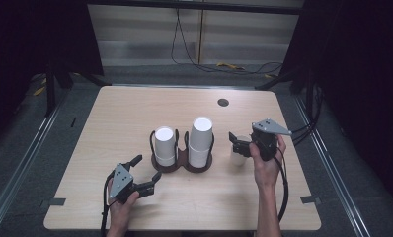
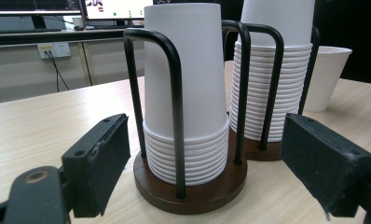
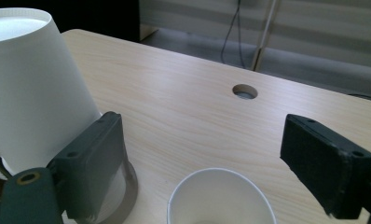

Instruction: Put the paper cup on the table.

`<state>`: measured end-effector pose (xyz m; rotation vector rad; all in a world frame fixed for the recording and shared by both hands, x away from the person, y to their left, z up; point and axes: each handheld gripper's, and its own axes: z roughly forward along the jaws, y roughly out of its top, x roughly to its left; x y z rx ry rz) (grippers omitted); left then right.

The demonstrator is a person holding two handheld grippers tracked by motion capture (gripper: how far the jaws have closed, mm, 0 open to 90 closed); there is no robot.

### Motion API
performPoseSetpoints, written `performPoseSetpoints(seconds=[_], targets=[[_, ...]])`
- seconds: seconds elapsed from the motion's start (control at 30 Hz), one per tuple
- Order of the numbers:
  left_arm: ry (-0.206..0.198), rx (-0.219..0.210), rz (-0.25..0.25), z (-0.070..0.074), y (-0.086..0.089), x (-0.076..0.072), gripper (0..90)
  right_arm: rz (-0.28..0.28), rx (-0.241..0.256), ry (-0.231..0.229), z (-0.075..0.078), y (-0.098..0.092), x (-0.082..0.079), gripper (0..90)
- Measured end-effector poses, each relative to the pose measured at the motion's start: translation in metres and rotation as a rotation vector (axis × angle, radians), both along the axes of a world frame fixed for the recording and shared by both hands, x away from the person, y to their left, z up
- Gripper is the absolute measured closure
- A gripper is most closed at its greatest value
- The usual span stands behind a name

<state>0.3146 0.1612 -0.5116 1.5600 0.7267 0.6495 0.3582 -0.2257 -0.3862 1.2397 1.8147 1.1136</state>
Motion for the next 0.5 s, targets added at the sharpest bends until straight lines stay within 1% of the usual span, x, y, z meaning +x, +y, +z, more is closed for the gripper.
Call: performPoseSetpoints(seconds=[0.07,0.13,0.17,0.23,0.3,0.33,0.37,0.4,0.43,0.5], targets=[[0.000,0.000,0.000,0.000,0.000,0.000,15.9,-0.023,-0.005,-0.033,-0.001,0.003,-0.007,13.1],[0.001,0.003,0.005,0.000,0.001,0.000,15.9,-0.022,0.000,-0.053,-0.002,0.006,-0.013,13.1],[0.002,0.002,0.008,0.000,0.001,0.000,15.8,-0.033,-0.003,-0.063,-0.003,0.007,-0.015,13.1],[0.002,0.001,0.009,0.000,0.001,0.000,15.8,-0.038,0.009,-0.076,-0.006,0.009,-0.020,13.1],[-0.001,0.002,0.010,0.000,0.000,0.000,15.7,-0.055,0.016,-0.103,-0.009,0.012,-0.026,13.0],[-0.002,0.003,0.009,0.000,0.000,0.000,15.7,-0.051,0.026,-0.114,-0.011,0.013,-0.028,13.0],[-0.002,0.003,0.010,0.000,0.000,0.000,15.8,-0.042,0.029,-0.112,-0.012,0.014,-0.031,13.0],[-0.001,0.003,0.010,0.000,0.001,0.000,15.7,-0.037,0.033,-0.123,-0.014,0.016,-0.033,13.0],[-0.001,0.003,0.009,0.000,0.001,0.000,15.7,-0.028,0.039,-0.121,-0.016,0.017,-0.036,13.0],[-0.002,0.002,0.006,0.000,0.001,0.000,15.7,-0.019,0.049,-0.140,-0.021,0.021,-0.041,13.0]])
